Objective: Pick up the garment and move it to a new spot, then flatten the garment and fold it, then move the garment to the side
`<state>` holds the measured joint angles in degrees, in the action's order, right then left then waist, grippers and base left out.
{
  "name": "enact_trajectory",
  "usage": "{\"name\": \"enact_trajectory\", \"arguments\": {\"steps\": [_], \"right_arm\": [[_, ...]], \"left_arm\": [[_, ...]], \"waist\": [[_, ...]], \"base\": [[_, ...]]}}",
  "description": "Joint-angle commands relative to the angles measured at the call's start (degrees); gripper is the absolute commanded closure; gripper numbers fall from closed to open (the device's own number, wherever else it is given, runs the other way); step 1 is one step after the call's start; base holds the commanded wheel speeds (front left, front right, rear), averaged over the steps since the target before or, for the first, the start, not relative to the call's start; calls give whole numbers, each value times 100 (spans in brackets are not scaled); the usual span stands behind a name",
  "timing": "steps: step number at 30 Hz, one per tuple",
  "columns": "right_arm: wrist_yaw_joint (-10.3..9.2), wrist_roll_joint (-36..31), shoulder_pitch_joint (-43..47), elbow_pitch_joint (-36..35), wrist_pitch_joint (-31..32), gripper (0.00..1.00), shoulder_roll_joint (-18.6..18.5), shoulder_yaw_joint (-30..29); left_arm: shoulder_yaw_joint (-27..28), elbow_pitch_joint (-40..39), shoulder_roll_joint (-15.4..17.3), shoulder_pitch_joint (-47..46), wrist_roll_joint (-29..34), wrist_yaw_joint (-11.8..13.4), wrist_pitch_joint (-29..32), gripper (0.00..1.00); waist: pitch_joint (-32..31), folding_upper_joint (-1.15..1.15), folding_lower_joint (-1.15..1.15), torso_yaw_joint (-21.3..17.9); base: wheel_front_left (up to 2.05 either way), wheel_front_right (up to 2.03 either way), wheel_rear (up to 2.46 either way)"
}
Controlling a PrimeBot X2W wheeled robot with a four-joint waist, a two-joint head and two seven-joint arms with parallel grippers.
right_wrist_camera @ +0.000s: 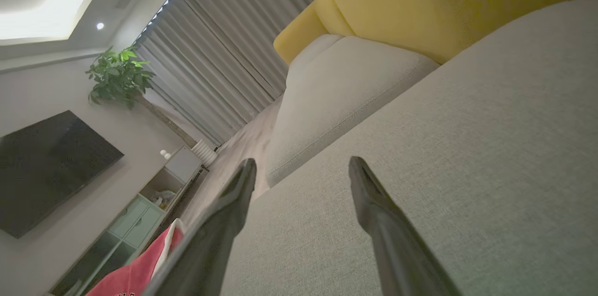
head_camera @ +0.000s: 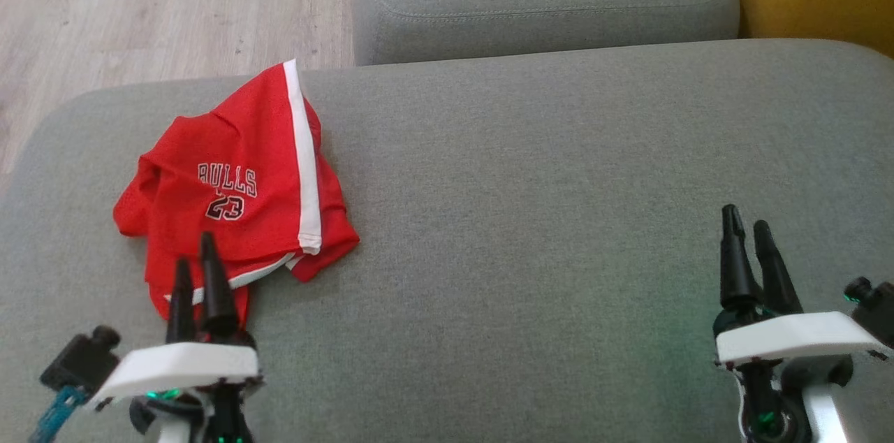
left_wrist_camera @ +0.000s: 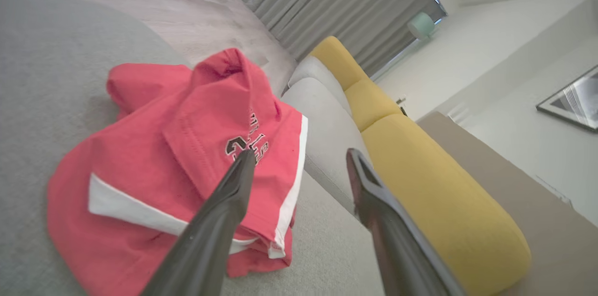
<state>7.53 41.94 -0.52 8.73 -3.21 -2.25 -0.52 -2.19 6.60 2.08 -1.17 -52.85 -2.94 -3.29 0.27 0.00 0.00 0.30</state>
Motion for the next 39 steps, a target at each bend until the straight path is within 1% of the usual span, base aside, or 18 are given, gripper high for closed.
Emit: {"name": "enact_trajectory", "arguments": {"steps": [1,9,10,15,22,23,25,31,39], "right_arm": [[-2,-246,-215,-288,-88,0,-38,103],[-2,-967,-206,-400,-223,0,-41,279],[-2,-967,-206,-400,-223,0,-41,279],[-3,-1398,-206,-421,-308,0,-43,372],[-3,-2037,-194,-413,-426,0,-46,443],[-3,-2228,-194,-407,-460,0,-46,462],[-3,-2403,-192,-408,-493,0,-47,476],[-3,-2941,-181,-429,-595,0,-50,525],[-3,-3763,-190,-462,-730,0,-53,552]], "left_arm": [[12,-263,49,-255,253,31,-76,0],[-351,-306,93,-287,1199,66,-212,0],[-351,-306,93,-287,1199,66,-212,0],[-564,-283,178,-321,1655,147,-297,0],[-901,-217,320,-371,2259,307,-415,0],[-995,-186,358,-388,2420,369,-449,0],[-1101,-155,408,-416,2598,428,-483,0],[-1594,130,631,-569,3247,508,-585,0],[-2136,512,806,-810,3976,828,-721,0]], "waist": [[1,0,0,-2],[3,0,0,-19],[3,0,0,-19],[11,0,0,-39],[25,0,0,-58],[29,0,0,-58],[31,0,0,-55],[23,0,0,-34],[17,0,0,-34]], "base": [[0,0,0],[0,0,0],[0,0,0],[0,0,0],[0,0,0],[0,0,0],[0,0,0],[0,0,0],[0,0,0]]}}
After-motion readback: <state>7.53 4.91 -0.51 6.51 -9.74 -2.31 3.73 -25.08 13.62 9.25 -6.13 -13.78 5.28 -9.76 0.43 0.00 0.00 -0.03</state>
